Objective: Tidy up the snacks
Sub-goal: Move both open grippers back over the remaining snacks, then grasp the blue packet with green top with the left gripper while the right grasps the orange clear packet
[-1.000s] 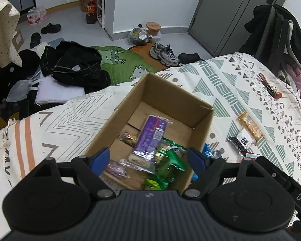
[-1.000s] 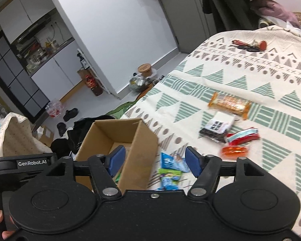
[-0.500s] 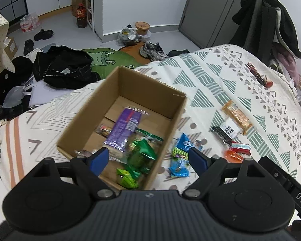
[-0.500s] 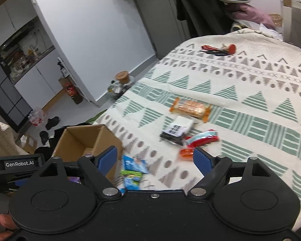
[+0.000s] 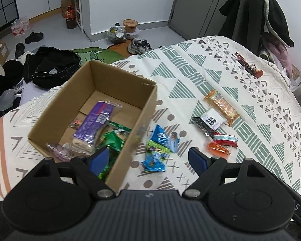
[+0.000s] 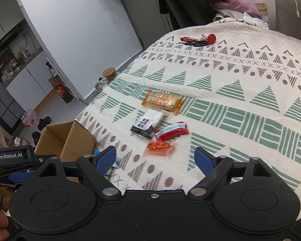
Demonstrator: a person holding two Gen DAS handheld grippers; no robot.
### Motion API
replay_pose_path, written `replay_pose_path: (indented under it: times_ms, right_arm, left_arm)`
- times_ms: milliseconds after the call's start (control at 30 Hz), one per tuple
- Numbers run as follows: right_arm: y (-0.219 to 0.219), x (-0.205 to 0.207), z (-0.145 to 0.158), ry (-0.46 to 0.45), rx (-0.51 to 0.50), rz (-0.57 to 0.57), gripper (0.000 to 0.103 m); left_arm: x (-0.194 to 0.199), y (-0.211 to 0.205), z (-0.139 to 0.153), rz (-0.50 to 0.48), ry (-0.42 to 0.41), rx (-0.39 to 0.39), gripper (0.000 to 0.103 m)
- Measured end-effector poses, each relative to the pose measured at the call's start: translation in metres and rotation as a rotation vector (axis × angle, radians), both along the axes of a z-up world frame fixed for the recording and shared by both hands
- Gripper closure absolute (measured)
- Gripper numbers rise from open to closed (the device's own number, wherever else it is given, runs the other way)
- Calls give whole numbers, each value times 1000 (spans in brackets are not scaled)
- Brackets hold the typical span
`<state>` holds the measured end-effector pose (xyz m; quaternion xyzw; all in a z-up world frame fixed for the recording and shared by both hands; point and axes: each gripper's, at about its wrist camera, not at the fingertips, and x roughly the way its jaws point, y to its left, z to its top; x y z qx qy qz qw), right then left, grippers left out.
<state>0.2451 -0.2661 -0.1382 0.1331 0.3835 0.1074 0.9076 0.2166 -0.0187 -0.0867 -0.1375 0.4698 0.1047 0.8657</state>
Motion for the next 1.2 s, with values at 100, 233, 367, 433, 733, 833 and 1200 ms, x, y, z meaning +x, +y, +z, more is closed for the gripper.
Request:
replay_pose_path:
  times_ms: [100, 233, 367, 433, 733, 833, 1200]
  right_arm:
    - [-6, 4, -6, 9, 12, 20, 19]
    - [-10, 8, -13, 1, 6, 57, 19]
    - [-12, 15, -21, 8, 16, 62, 19]
    - [-12, 18, -25, 12, 20, 61, 19]
    - [-22, 35, -44, 63, 104, 46, 19]
    - [-23, 40, -50, 76, 116, 50, 19]
    - [-18, 62, -67, 65, 108, 81, 21]
  left_arm:
    - [3, -9, -6, -6, 3, 6, 18]
    - [5, -19, -16, -5, 7, 8, 19]
    - [9, -29, -27, -16, 11, 23, 21]
    - [12, -34, -34, -18, 16, 37, 22]
    - [27, -45, -64, -13, 57, 71, 50]
    - [33, -46, -73, -2, 71, 94, 52]
    - [53, -48, -100, 29, 95, 137, 52]
